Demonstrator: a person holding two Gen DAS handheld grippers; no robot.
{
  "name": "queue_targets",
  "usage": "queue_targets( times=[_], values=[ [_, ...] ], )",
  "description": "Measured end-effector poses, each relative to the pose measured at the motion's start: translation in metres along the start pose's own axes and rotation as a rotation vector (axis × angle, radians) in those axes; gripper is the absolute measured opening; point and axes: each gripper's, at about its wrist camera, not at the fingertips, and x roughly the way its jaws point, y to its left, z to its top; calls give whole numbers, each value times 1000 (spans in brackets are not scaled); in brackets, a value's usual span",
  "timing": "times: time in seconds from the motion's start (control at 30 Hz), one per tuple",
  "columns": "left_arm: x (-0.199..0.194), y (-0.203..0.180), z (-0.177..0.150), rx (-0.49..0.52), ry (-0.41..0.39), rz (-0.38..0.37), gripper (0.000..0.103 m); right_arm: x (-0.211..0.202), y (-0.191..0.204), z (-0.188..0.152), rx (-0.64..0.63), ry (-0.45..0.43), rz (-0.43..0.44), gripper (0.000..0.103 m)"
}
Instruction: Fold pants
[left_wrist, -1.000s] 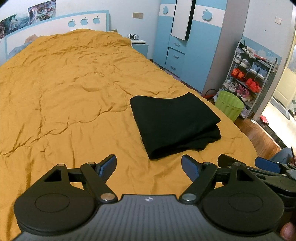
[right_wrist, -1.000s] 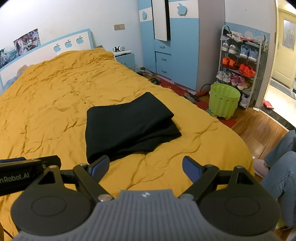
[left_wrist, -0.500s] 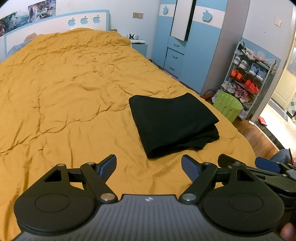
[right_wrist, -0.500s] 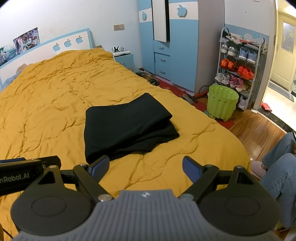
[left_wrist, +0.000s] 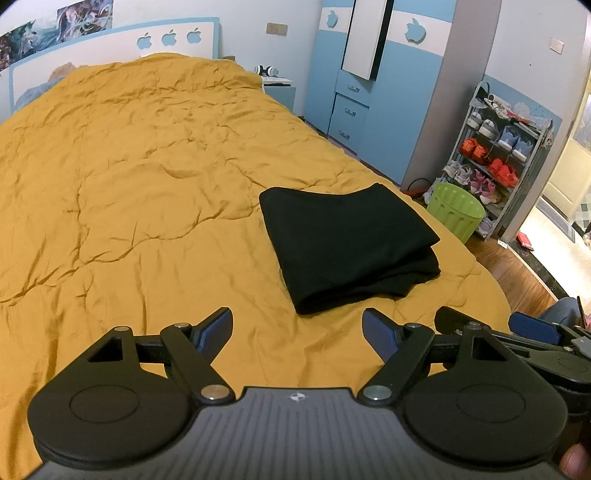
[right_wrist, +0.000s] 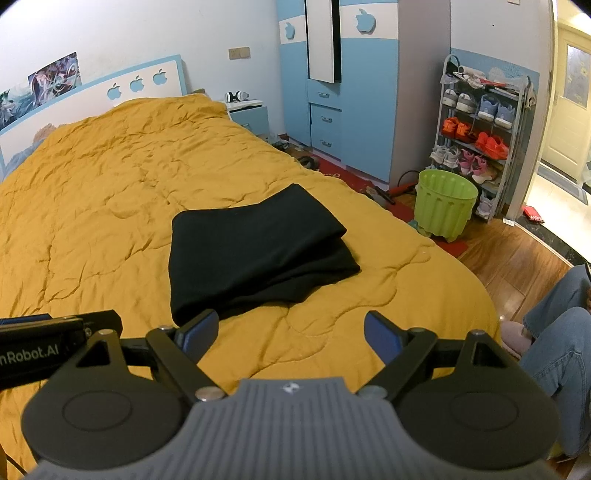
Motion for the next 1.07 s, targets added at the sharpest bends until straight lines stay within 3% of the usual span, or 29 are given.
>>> queue_targets(
  times=[1.07],
  values=[
    [1,3,-1,-2,5,-5,93,1,0,1,-9,1,2,82]
  ],
)
